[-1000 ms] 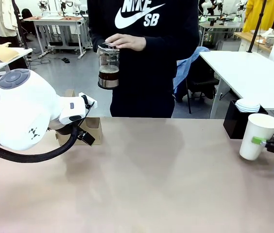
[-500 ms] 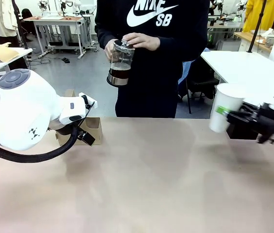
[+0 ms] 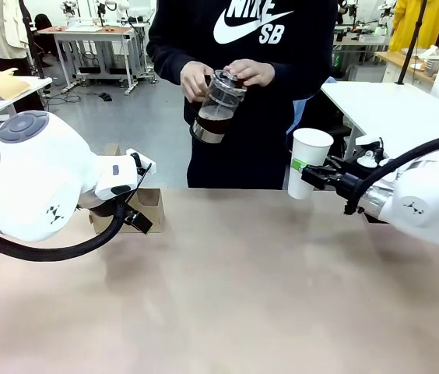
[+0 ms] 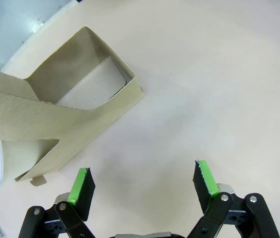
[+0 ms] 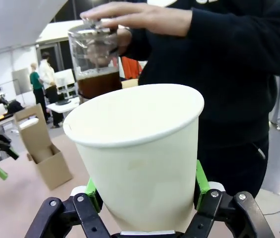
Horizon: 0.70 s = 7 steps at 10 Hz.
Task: Pour a drink into a cup and package it in a carrier.
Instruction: Pick up the 600 ml Paper Cup and place it in the middle top area of the table.
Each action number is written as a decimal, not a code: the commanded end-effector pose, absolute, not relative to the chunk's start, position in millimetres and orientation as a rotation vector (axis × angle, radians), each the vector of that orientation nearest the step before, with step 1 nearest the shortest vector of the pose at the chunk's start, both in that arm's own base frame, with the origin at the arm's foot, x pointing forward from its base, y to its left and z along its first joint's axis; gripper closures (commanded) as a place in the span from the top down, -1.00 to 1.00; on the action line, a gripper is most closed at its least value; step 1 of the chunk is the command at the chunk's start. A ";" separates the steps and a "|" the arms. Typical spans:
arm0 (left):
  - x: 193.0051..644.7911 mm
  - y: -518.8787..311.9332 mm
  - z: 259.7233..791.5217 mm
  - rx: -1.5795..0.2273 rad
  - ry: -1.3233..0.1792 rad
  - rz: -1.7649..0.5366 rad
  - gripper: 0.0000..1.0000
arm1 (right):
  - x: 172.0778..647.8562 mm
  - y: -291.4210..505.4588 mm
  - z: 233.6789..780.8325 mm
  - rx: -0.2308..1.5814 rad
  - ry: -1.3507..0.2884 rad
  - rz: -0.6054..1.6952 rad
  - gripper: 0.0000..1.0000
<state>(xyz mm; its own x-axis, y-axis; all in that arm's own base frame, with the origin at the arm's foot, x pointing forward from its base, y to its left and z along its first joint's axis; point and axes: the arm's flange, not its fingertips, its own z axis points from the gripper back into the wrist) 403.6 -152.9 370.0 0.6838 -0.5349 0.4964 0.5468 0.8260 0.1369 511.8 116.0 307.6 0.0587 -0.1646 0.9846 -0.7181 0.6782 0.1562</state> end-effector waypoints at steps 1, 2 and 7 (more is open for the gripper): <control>403.5 -152.2 370.3 -0.025 -0.550 -0.605 1.00 | 519.0 164.5 291.9 0.715 -1.469 0.505 0.60; 403.5 -152.2 370.3 -0.025 -0.550 -0.605 1.00 | 523.7 165.3 286.2 0.728 -1.451 0.508 0.60; 403.5 -152.2 370.3 -0.025 -0.550 -0.605 1.00 | 527.1 139.4 285.9 0.786 -1.437 0.507 0.60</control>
